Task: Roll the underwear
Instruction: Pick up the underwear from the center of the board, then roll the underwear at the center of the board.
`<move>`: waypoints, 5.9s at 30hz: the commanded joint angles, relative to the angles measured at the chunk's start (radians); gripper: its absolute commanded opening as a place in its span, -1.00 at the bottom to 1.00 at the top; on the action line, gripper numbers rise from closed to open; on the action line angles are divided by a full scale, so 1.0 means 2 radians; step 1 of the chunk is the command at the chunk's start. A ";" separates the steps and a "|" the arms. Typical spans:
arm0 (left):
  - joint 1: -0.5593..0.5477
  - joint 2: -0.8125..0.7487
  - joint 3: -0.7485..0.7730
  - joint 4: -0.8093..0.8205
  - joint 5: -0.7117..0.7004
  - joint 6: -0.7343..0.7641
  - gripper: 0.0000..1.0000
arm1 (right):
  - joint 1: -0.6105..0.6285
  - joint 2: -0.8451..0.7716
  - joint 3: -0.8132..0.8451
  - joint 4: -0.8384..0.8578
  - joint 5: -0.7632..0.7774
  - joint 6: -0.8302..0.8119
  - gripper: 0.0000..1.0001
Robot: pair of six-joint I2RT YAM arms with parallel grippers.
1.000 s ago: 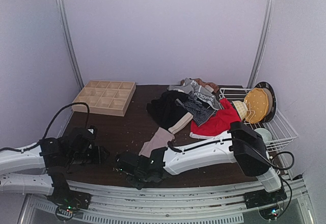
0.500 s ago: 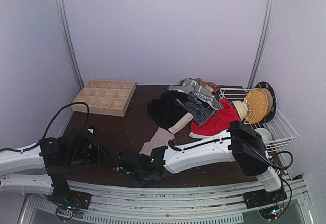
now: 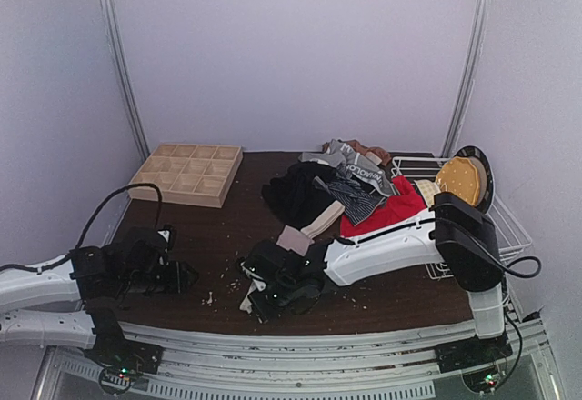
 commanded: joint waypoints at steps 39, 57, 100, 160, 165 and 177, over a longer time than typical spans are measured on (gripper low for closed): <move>-0.084 0.268 -0.074 0.568 0.186 0.285 0.33 | -0.136 -0.062 -0.157 0.147 -0.336 0.100 -1.00; -0.084 0.348 -0.039 0.570 0.228 0.299 -0.11 | -0.141 -0.059 -0.163 0.151 -0.341 0.095 -1.00; -0.085 0.436 0.057 0.444 0.224 0.267 -1.00 | -0.081 -0.175 -0.172 0.012 -0.090 -0.057 -0.14; -0.005 0.509 0.171 0.254 0.377 0.114 -1.00 | -0.021 -0.115 -0.141 0.012 0.038 -0.189 -0.30; -0.006 0.509 0.170 0.254 0.378 0.116 -1.00 | -0.022 -0.113 -0.139 0.002 0.047 -0.197 -0.27; -0.003 0.511 0.171 0.255 0.382 0.118 -1.00 | -0.035 -0.082 -0.157 -0.009 0.050 -0.198 -0.26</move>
